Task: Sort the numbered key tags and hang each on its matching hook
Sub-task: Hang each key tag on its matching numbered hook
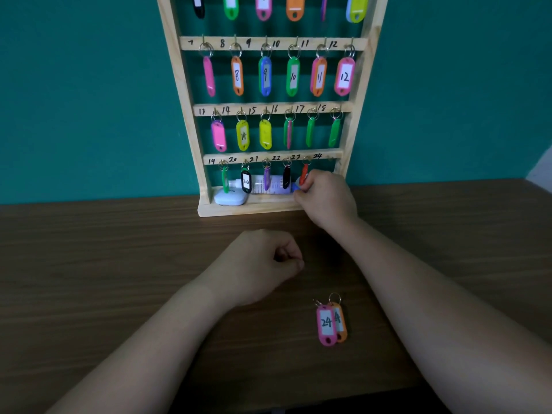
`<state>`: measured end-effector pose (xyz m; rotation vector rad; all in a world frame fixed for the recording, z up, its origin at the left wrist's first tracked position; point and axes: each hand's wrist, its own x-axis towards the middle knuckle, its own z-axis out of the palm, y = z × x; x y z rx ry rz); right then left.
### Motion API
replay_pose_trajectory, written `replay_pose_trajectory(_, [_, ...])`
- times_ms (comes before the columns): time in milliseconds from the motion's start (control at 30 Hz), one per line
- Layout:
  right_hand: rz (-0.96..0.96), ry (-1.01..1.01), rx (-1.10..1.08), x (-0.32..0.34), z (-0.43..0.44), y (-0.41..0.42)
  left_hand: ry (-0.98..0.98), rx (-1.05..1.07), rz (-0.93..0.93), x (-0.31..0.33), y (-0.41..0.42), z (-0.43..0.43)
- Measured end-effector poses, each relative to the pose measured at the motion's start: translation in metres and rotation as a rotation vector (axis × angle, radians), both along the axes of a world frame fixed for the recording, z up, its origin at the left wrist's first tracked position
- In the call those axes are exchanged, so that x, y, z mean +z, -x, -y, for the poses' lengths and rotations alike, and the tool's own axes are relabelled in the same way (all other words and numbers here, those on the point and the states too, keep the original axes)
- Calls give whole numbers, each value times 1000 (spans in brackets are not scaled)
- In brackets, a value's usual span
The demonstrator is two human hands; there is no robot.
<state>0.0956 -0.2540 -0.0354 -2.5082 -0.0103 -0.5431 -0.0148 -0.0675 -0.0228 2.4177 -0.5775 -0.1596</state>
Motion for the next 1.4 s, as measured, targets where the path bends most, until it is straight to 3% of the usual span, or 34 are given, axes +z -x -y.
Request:
replay_pose_trajectory(200, [70,-110,-14,10,9,2,38,35,36,-4,-5,-5])
replay_pose_trajectory(367, [0,-282,19,21,12,12,116,162,46,-6,-13,-11])
replay_pose_trajectory(533, [-165,-529,236,25,10,19,237,318,39,-6,-19,-16])
replay_pose_trajectory(767, [-324,-656,584,23,3,29,318,484,115,-1,-23,-25])
replay_pose_trajectory(1100, [-398,-654,687,26,4,36,356,499,272,2,-20,-28])
replay_pose_trajectory(1400, [-183,-276,668,27,-4,44,356,484,294,5,-15,-26])
